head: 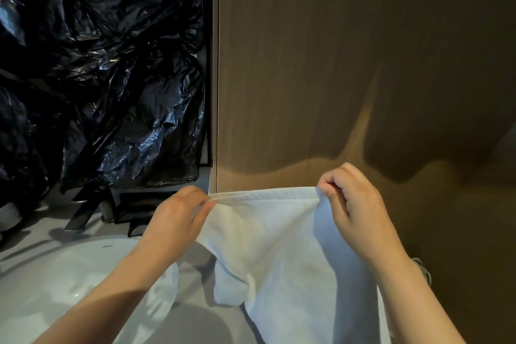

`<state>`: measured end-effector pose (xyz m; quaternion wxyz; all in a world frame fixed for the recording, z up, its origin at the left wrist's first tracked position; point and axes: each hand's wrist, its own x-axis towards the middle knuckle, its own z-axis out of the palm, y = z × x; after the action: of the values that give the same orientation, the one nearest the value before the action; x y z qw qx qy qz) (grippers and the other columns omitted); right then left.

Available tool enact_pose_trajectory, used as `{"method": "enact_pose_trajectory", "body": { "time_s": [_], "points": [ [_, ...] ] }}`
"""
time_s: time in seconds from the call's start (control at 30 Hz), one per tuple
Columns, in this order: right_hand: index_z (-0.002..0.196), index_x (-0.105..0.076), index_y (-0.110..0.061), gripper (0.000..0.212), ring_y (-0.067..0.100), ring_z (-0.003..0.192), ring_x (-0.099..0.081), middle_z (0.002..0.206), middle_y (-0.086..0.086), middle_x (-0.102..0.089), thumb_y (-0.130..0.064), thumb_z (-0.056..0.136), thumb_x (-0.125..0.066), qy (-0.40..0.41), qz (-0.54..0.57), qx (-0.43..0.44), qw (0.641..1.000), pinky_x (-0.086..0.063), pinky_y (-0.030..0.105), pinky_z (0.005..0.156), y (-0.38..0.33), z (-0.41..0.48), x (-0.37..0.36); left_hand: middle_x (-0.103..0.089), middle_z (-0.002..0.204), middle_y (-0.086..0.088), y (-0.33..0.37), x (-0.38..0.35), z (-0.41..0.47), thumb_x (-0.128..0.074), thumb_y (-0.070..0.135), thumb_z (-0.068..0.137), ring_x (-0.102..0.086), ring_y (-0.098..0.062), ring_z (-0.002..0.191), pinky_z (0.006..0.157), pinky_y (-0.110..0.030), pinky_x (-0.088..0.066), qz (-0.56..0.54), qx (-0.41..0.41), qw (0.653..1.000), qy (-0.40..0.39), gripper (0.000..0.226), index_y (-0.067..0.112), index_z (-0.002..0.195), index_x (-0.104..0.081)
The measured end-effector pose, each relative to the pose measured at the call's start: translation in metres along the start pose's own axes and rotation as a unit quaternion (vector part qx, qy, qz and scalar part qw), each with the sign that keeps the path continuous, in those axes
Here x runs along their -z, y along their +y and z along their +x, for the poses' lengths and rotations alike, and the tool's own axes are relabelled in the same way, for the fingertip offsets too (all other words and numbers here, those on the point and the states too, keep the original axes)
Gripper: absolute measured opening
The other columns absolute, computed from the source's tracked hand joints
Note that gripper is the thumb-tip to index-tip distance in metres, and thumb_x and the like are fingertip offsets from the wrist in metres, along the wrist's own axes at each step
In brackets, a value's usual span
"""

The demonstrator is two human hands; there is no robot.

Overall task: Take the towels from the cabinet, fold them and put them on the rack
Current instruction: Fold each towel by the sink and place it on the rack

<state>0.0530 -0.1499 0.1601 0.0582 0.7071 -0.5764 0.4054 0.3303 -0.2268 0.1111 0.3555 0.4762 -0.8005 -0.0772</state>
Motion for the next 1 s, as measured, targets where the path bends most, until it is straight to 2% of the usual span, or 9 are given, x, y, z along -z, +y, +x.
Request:
{"method": "enact_pose_trajectory", "body": {
  "time_s": [0.13, 0.27, 0.43, 0.53, 0.6, 0.67, 0.8, 0.93, 1.0],
  "points": [
    [0.085, -0.053, -0.033, 0.013, 0.000, 0.091, -0.055, 0.086, -0.024, -0.050, -0.033, 0.097, -0.048, -0.031, 0.008, 0.006, 0.999, -0.045, 0.007, 0.075, 0.005, 0.000, 0.003, -0.052, 0.077, 0.009, -0.005, 0.009, 0.010, -0.049, 0.018, 0.097, -0.053, -0.011, 0.071, 0.061, -0.024, -0.040, -0.039, 0.036, 0.997, 0.047, 0.018, 0.019, 0.080, -0.054],
    [0.072, -0.058, -0.030, 0.047, 0.004, 0.080, -0.058, 0.074, -0.017, -0.055, -0.074, 0.082, -0.044, -0.090, -0.029, -0.003, 0.995, -0.050, 0.017, 0.063, 0.013, 0.001, 0.003, -0.052, 0.078, 0.009, -0.006, 0.032, 0.026, -0.052, 0.017, 0.097, -0.050, -0.003, 0.071, 0.064, -0.012, -0.037, 0.008, -0.042, 0.999, 0.016, 0.014, 0.015, 0.084, -0.059],
    [0.056, -0.050, -0.028, 0.047, 0.008, 0.075, -0.057, 0.061, -0.013, -0.050, -0.066, 0.083, -0.051, -0.025, -0.021, -0.017, 0.999, -0.047, 0.021, 0.055, 0.022, 0.008, 0.010, -0.055, 0.090, 0.011, -0.003, 0.044, 0.027, -0.056, 0.018, 0.096, -0.052, -0.007, 0.076, 0.067, -0.018, -0.043, 0.042, -0.122, 0.991, -0.022, 0.013, 0.015, 0.103, -0.065],
    [0.053, -0.043, -0.027, 0.050, 0.012, 0.067, -0.055, 0.059, -0.009, -0.047, -0.063, 0.087, -0.053, -0.036, -0.010, -0.012, 0.999, -0.048, 0.030, 0.052, 0.018, 0.008, 0.008, -0.060, 0.109, 0.004, -0.004, 0.030, 0.022, -0.053, 0.014, 0.097, -0.059, -0.016, 0.096, 0.080, -0.025, -0.044, 0.032, -0.054, 0.998, -0.018, 0.031, 0.015, 0.127, -0.058],
    [0.054, -0.043, -0.025, 0.054, 0.014, 0.064, -0.054, 0.059, -0.008, -0.047, -0.066, 0.089, -0.049, -0.053, -0.010, 0.000, 0.999, -0.049, 0.034, 0.053, 0.011, 0.005, 0.001, -0.062, 0.111, -0.004, -0.005, 0.017, 0.018, -0.048, 0.015, 0.099, -0.060, -0.026, 0.101, 0.083, -0.032, -0.045, 0.024, 0.021, 0.999, -0.011, 0.026, 0.012, 0.121, -0.061],
    [0.056, -0.050, -0.024, 0.059, 0.013, 0.064, -0.054, 0.059, -0.009, -0.048, -0.070, 0.091, -0.040, -0.046, -0.038, 0.019, 0.998, -0.050, 0.034, 0.053, 0.006, 0.004, -0.003, -0.059, 0.096, -0.003, -0.007, 0.006, 0.015, -0.043, 0.016, 0.100, -0.059, -0.027, 0.088, 0.072, -0.035, -0.043, 0.015, 0.056, 0.998, 0.025, 0.019, 0.014, 0.102, -0.062],
    [0.060, -0.059, -0.023, 0.063, 0.009, 0.057, -0.053, 0.060, -0.012, -0.050, -0.070, 0.093, -0.032, -0.004, -0.079, 0.039, 0.996, -0.050, 0.031, 0.051, 0.006, 0.012, 0.005, -0.052, 0.079, 0.010, 0.001, 0.009, 0.019, -0.031, 0.034, 0.100, -0.052, -0.009, 0.069, 0.054, -0.027, -0.038, -0.041, 0.061, 0.991, 0.115, 0.022, 0.028, 0.086, -0.047],
    [0.054, -0.053, -0.019, 0.058, 0.011, 0.050, -0.050, 0.053, -0.008, -0.047, -0.060, 0.094, -0.041, 0.003, -0.087, 0.022, 0.996, -0.043, 0.031, 0.047, 0.012, 0.011, 0.009, -0.057, 0.073, 0.008, 0.003, 0.015, 0.028, -0.035, 0.028, 0.101, -0.055, -0.008, 0.067, 0.055, -0.025, -0.042, -0.075, 0.034, 0.995, 0.058, 0.023, 0.028, 0.084, -0.050],
    [0.052, -0.050, -0.019, 0.056, 0.012, 0.049, -0.049, 0.050, -0.007, -0.046, -0.057, 0.093, -0.043, 0.004, -0.083, 0.004, 0.997, -0.041, 0.030, 0.046, 0.018, 0.006, 0.011, -0.058, 0.077, 0.013, 0.000, 0.025, 0.027, -0.042, 0.024, 0.100, -0.056, -0.003, 0.076, 0.061, -0.014, -0.042, -0.050, -0.032, 0.998, 0.029, 0.019, 0.026, 0.086, -0.056]
  ]
}}
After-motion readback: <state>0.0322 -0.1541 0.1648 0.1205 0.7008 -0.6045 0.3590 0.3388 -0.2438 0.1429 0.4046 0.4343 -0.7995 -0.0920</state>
